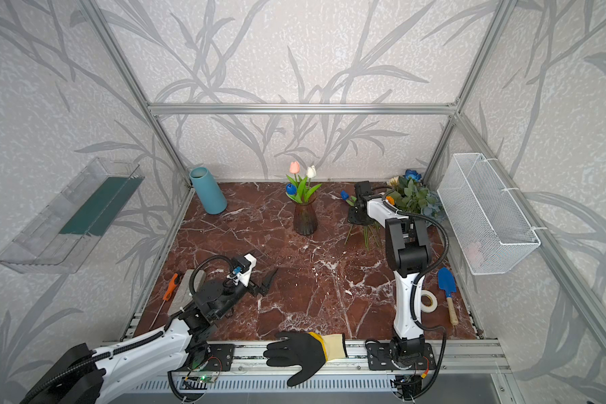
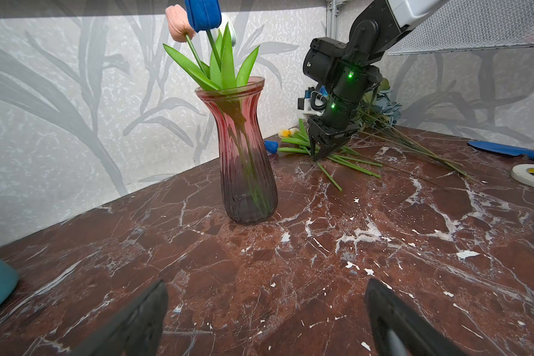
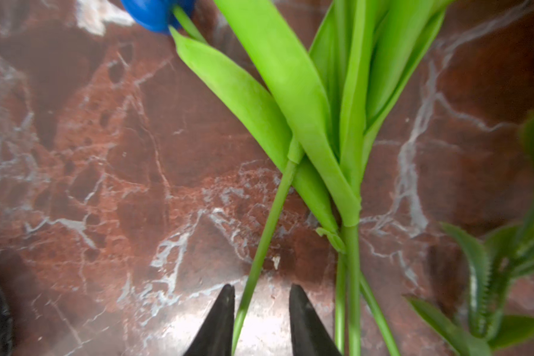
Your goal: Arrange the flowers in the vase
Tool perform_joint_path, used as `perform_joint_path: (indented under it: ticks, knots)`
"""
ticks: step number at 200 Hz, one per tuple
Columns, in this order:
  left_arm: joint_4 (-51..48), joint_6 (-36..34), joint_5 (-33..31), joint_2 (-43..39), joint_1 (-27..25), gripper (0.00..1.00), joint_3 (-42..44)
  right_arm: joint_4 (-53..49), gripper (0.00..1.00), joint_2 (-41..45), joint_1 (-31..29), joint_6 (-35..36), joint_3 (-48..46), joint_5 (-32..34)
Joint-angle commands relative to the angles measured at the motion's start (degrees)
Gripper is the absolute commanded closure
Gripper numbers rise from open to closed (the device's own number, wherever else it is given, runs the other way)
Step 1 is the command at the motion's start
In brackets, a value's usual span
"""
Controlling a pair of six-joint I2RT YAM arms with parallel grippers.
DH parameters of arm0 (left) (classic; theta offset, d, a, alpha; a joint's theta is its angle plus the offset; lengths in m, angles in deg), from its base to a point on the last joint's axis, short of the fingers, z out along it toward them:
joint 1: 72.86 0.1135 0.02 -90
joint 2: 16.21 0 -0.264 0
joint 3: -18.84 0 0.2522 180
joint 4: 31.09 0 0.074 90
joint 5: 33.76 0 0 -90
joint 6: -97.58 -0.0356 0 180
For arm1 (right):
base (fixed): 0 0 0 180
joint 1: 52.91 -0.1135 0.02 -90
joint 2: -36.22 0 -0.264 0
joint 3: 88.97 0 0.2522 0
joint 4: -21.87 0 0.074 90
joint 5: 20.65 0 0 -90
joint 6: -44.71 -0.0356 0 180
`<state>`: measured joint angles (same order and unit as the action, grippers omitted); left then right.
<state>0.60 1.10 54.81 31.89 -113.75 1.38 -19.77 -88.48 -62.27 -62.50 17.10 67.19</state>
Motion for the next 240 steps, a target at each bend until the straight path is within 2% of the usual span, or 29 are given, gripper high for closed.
perform_joint_path:
  ticks: [1,16,75,163,186,210,240]
  knots:
    - [0.2,-0.6,0.3,-0.2,-0.3,0.01,-2.0,-1.6,0.76,-1.7,-0.1,-1.2,2.6,-0.8]
    - [0.2,-0.6,0.3,-0.3,-0.3,0.01,-2.1,-1.4,0.83,-1.8,-0.1,-1.2,2.5,-1.3]
    - [-0.1,-0.4,0.3,0.0,-0.2,0.01,-2.2,0.6,0.97,2.2,0.0,-3.3,-0.1,-1.4]
    - [-0.2,-0.3,0.4,0.0,-0.2,0.01,-2.4,3.3,1.0,13.5,0.8,-7.5,-5.2,-6.6]
    - [-0.1,-0.2,0.5,0.0,-0.3,0.01,-2.4,6.1,1.0,16.4,1.9,-9.0,-7.7,-11.7]
    - [-0.1,-0.2,0.5,0.2,-0.2,0.01,-2.4,6.8,1.0,18.5,2.2,-7.9,-8.5,-13.7]
    - [-0.1,-0.1,0.8,0.2,-0.3,0.01,-2.4,12.4,1.0,19.8,4.4,-10.4,-11.5,-23.1]
